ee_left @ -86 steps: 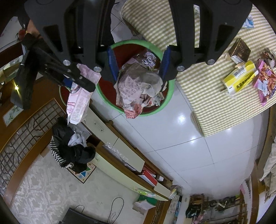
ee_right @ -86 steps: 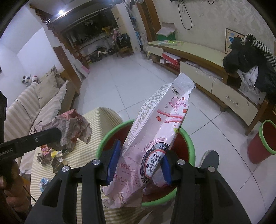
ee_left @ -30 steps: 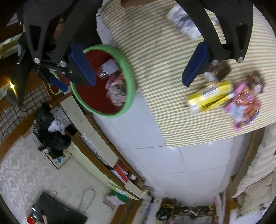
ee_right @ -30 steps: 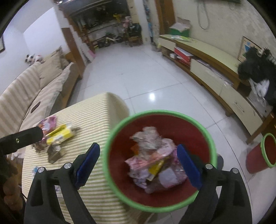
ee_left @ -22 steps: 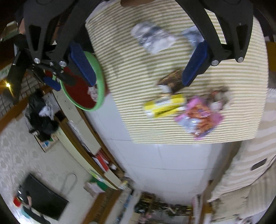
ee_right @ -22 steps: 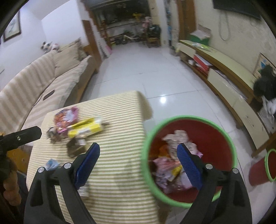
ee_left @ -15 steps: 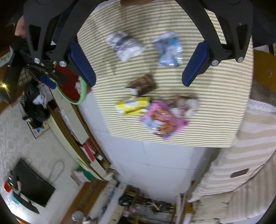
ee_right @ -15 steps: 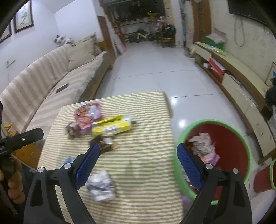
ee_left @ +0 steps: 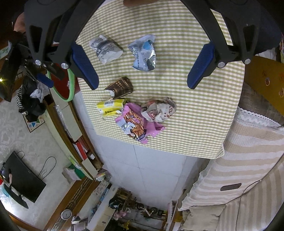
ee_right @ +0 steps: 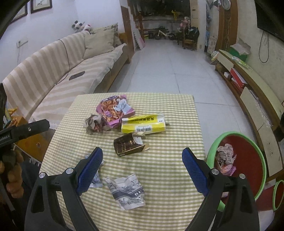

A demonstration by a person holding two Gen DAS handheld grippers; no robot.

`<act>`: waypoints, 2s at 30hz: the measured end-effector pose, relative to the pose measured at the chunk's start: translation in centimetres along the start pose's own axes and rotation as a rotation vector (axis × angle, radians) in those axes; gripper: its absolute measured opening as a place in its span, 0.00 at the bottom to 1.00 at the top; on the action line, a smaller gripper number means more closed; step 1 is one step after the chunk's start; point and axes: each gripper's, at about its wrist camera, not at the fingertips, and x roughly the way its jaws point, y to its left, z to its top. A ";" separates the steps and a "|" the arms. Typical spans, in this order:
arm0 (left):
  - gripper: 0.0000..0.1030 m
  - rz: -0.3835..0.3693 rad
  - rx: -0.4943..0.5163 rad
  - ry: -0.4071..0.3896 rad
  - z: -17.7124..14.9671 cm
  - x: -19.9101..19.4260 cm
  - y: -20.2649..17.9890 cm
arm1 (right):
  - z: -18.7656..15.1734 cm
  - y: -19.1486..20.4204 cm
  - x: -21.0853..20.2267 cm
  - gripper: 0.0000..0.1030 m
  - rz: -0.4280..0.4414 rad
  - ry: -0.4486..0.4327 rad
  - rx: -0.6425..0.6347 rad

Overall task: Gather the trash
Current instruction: 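Move both tools back over the table, then grasp crumpled white paper with left tool while right tool grasps brown cigarette pack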

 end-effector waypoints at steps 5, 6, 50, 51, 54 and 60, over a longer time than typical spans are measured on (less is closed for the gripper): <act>0.95 -0.001 0.006 0.030 0.6 1.7 0.3 | 0.3 1.2 1.8 0.85 0.024 0.035 -0.024; 0.95 -0.002 0.008 0.037 0.8 2.3 0.3 | 0.3 1.5 2.5 0.85 0.025 0.046 -0.035; 0.68 0.097 0.063 0.193 3.3 16.8 3.7 | 0.2 4.4 18.3 0.75 -0.023 0.343 -0.311; 0.62 0.092 0.064 0.195 3.3 16.8 3.7 | 0.4 4.2 18.2 0.74 -0.019 0.340 -0.305; 0.48 0.081 0.062 0.190 3.3 16.4 3.8 | 0.3 3.6 17.7 0.74 0.000 0.321 -0.284; 0.30 0.080 0.061 0.183 3.2 15.2 4.0 | 0.4 2.3 16.2 0.73 0.037 0.299 -0.230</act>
